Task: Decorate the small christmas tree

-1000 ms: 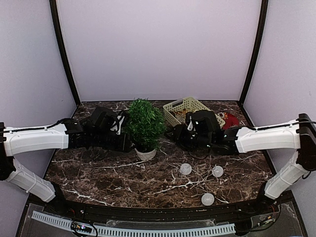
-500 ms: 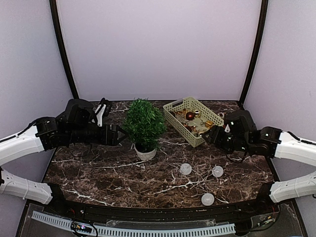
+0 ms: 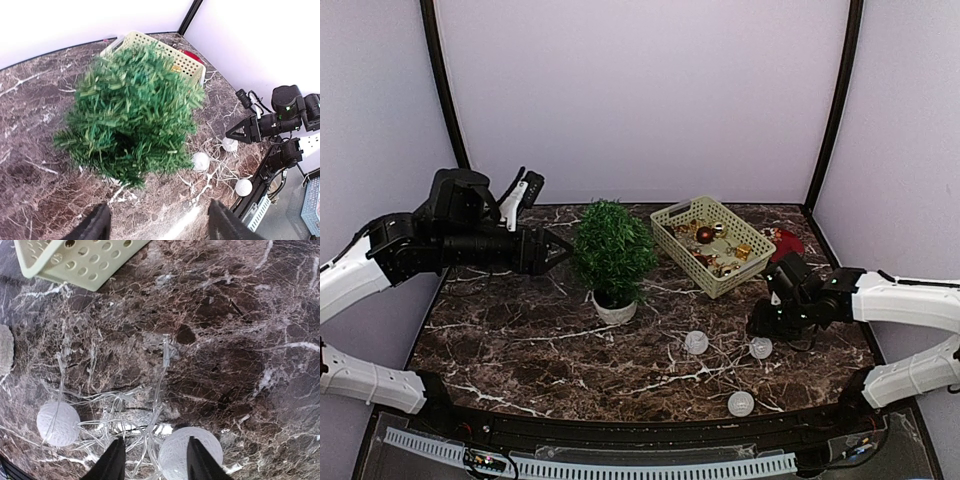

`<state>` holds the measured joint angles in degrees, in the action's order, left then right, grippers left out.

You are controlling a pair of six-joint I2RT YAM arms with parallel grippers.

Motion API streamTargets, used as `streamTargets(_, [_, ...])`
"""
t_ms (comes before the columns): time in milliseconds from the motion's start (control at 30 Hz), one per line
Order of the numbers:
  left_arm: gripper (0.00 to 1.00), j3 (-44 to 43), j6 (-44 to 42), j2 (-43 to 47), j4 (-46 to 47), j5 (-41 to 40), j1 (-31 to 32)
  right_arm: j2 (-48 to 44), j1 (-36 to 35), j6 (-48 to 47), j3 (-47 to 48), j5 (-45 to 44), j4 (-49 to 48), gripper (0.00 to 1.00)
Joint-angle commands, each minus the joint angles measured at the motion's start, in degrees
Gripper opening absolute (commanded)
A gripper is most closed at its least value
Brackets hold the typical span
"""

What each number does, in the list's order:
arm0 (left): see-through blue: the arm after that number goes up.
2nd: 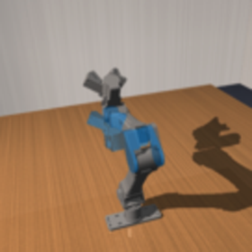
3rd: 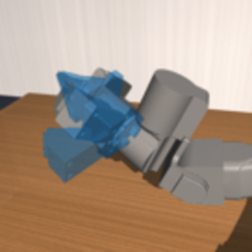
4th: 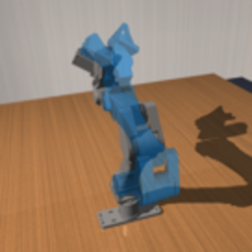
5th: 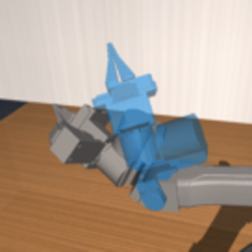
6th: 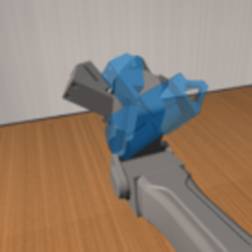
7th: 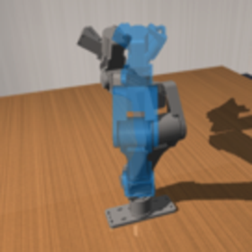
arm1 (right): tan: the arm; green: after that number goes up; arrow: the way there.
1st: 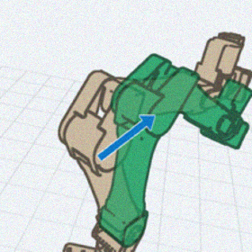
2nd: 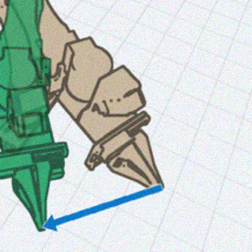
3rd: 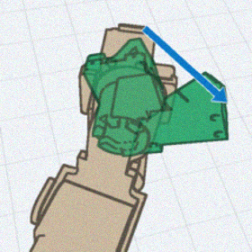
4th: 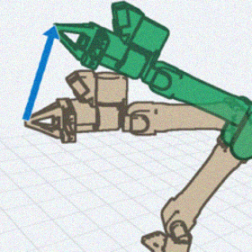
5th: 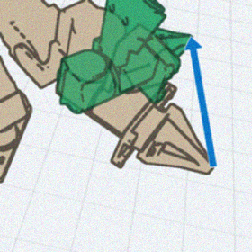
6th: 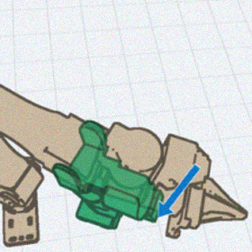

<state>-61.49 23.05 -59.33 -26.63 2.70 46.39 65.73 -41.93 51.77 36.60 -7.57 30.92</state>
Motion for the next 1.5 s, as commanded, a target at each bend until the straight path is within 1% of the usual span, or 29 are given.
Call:
streamTargets(0, [0.62,-5.3,-6.2,-2.7,-7.8,1.9,0.2,0.8,0.2,-3.0,1.0,2.5,-0.7,0.37])
streamTargets(67, [0.61,-6.2,-6.8,-3.4,-9.3,1.6,1.5,0.4,0.2,-2.9,0.7,3.2,-1.4,0.33])
streamTargets(167, [0.60,-7.0,-6.7,-3.7,-8.6,-0.3,4.2,-0.2,0.2,-2.6,0.2,3.6,-2.2,0.26])
streamTargets(233, [0.60,-7.9,-6.7,-5.1,-7.0,-1.8,8.3,0.1,0.1,-2.5,0.2,4.1,-2.2,0.23])
streamTargets(267, [0.60,-8.9,-6.8,-5.8,-6.5,-3.9,9.3,0.1,0.1,-2.5,0.1,4.2,-2.1,0.23])
streamTargets(333, [0.60,-10.9,-6.8,-8.4,-4.9,-6.0,12.4,0.2,0.0,-2.5,-0.3,3.9,-1.8,0.21])
streamTargets(400, [0.60,-13.3,-7.3,-13.1,-3.9,-7.8,16.4,0.0,-0.1,-2.5,-0.9,3.6,-1.6,0.18])
streamTargets(467, [0.60,-17.0,-7.8,-17.0,-3.0,-9.3,19.0,-0.4,-0.1,-2.4,-1.5,3.5,-1.8,0.15])
streamTargets(533, [0.60,-19.2,-8.1,-20.9,-1.5,-9.7,21.0,-0.9,-0.2,-2.3,-1.9,3.5,-1.8,0.10])
streamTargets(633, [0.60,-22.0,-8.4,-26.2,1.7,-8.8,23.0,-2.2,-0.4,-2.0,-2.4,3.1,-1.7,0.00])
streamTargets(733, [0.60,-27.1,-8.3,-33.9,2.6,-7.7,24.6,-4.9,-0.4,-1.8,-1.9,1.7,-0.2,0.00])
streamTargets(867, [0.59,-35.0,-7.1,-44.2,0.1,-6.7,25.2,-9.2,-0.4,-1.6,0.5,-1.2,3.8,0.00])
streamTargets(967, [0.59,-39.3,-6.9,-51.1,-2.3,-5.8,25.2,-12.6,-0.4,-1.3,2.3,-3.0,7.3,0.00])
streamTargets(1100, [0.58,-44.1,-6.9,-57.3,-5.1,-6.5,25.2,-15.8,-0.4,-1.1,3.8,-4.8,9.5,0.00])
streamTargets(1167, [0.57,-44.7,-6.3,-59.2,-6.5,-7.0,24.9,-16.5,-0.4,-1.3,4.3,-4.9,9.7,0.00])
streamTargets(1367, [0.55,-43.7,-4.0,-62.7,-6.8,-7.3,23.5,-16.1,-0.3,-2.2,5.9,-6.1,11.3,0.00])
streamTargets(1467, [0.51,-43.6,-3.3,-63.8,-7.6,-9.3,22.8,-16.9,-0.3,-1.7,6.2,-7.2,11.6,0.00])
